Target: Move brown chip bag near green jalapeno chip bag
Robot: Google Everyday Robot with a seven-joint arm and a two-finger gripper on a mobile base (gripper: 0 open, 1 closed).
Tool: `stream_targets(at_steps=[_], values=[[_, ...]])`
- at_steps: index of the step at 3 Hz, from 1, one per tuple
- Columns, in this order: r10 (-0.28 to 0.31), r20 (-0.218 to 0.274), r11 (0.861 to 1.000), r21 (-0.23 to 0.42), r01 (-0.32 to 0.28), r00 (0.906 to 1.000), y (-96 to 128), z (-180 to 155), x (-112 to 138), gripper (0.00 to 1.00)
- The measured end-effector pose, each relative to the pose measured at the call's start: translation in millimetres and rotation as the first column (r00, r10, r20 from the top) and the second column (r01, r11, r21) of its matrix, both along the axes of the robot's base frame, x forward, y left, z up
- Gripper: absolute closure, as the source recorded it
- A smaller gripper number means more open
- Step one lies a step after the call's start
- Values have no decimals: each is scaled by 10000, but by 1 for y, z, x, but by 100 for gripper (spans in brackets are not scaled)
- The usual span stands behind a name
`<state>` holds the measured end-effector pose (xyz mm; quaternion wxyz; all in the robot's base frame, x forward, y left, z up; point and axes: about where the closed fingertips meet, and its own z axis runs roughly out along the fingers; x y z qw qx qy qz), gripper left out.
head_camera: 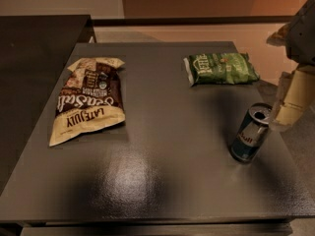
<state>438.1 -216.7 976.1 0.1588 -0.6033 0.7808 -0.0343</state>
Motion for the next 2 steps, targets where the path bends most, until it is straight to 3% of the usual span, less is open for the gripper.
stream_targets(at_steps=[1,2], values=[[46,-3,10000,-27,-46,10000,2,0,1,0],[1008,-162,9948,125,-1006,9948,26,0,7,0]])
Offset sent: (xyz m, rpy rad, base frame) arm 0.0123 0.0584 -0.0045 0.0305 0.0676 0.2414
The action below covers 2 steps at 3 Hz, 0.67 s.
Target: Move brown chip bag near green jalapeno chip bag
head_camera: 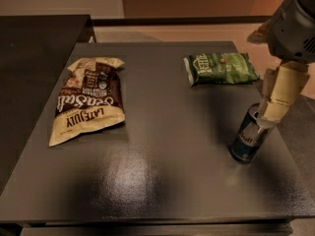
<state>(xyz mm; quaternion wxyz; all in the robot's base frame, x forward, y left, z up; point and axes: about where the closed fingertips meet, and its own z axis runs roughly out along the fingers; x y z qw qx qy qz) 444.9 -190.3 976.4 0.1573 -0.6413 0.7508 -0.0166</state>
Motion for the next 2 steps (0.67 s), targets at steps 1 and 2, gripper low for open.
stream_targets(at_steps=[1,2], values=[[1313,-40,9912,172,-1312,9913,38,1,12,0],[2472,113,9686,234,-2474,9689,74,3,30,0]])
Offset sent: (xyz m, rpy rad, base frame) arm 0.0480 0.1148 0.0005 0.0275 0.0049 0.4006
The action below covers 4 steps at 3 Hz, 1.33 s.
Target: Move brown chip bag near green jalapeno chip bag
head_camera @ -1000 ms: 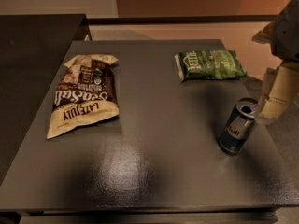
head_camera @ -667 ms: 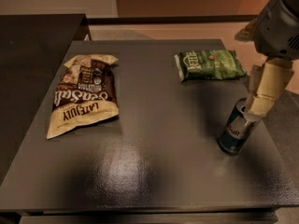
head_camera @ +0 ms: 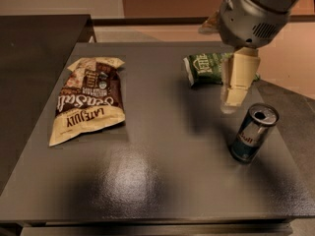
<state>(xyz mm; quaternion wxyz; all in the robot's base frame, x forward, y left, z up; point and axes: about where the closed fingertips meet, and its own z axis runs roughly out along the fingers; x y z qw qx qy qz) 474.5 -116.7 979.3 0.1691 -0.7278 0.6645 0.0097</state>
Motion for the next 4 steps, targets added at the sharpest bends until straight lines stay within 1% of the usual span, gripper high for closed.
stream_targets(at_steps=[1,2,3,4], values=[[1069,178,9942,72,-1070,9941,34,5,20,0],[2206,408,9752,101,-2212,9745,69,1,41,0],[2898,545,9568,62,-2905,9555,99,-10,64,0],[2891,386,9568,213,-2900,9565,120,-26,86,0]])
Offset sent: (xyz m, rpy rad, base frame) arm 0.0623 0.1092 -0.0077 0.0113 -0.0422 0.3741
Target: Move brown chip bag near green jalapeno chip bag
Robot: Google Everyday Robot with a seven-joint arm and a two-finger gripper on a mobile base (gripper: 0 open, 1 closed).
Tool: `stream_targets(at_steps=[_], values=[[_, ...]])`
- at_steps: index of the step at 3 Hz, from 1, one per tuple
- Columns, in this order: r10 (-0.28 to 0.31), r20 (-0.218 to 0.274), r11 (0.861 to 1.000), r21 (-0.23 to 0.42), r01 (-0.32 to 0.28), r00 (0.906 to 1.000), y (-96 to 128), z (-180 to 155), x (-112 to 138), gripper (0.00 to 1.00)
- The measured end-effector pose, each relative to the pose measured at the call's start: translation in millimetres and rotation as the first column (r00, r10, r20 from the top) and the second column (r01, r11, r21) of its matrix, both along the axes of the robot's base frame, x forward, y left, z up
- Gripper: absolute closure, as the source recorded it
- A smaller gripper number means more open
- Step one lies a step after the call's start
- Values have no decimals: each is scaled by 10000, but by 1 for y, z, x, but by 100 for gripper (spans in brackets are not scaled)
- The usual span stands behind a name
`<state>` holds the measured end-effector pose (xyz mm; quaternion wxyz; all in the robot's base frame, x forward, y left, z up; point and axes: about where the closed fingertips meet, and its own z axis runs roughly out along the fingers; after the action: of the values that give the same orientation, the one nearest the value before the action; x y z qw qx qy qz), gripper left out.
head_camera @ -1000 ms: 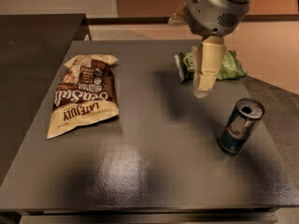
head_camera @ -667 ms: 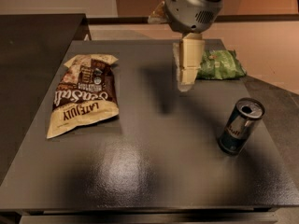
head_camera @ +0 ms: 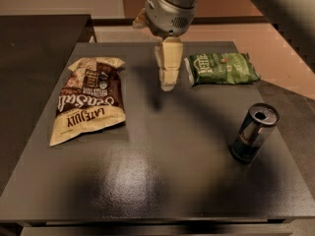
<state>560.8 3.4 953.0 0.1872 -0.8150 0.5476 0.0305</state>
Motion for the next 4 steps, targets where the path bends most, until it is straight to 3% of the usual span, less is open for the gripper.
stream_targets(at_steps=[1,2,3,4], values=[[-721,-545,9968,317,739,9959,16,-13,23,0],[-1855,-1181,9776,785,1954,9755,28,-18,44,0],[-2729,-1656,9441,1433,2969,9477,38,-19,53,0],[-3183,-2049,9084,2134,3596,9256,46,-23,55,0]])
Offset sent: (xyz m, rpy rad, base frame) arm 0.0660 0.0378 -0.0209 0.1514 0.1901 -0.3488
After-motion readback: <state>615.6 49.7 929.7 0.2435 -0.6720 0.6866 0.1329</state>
